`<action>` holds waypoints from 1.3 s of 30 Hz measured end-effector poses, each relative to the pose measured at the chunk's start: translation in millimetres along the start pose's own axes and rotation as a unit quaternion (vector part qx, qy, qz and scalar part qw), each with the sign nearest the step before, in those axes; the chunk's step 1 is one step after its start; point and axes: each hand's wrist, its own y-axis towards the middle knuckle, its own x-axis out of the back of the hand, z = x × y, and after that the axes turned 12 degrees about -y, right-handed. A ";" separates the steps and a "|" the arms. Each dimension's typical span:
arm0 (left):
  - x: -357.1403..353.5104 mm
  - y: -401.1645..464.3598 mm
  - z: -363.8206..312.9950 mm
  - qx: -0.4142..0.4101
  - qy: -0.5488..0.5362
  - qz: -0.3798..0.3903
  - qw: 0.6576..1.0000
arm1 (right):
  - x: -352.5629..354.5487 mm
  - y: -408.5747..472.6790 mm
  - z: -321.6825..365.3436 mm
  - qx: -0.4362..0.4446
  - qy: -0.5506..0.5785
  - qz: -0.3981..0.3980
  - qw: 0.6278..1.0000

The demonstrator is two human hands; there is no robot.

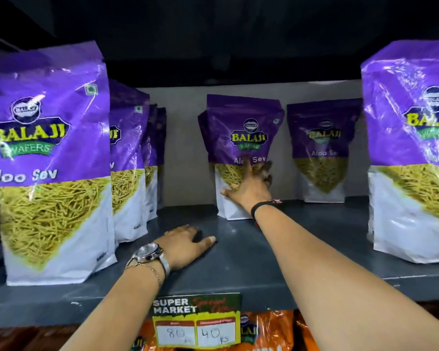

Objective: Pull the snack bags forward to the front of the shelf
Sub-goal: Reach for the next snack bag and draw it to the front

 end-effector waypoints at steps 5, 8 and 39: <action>4.3 3.1 3.1 0.007 -0.005 -0.001 1.000 | 6.0 -3.2 5.3 0.000 0.014 -0.023 1.000; 3.5 3.1 1.9 0.007 -0.004 0.007 1.000 | 9.1 -8.3 3.3 -0.002 0.010 -0.030 0.999; 3.1 0.7 2.7 0.028 0.011 0.031 0.999 | 82.6 -106.9 -5.6 0.028 -0.023 -0.028 0.999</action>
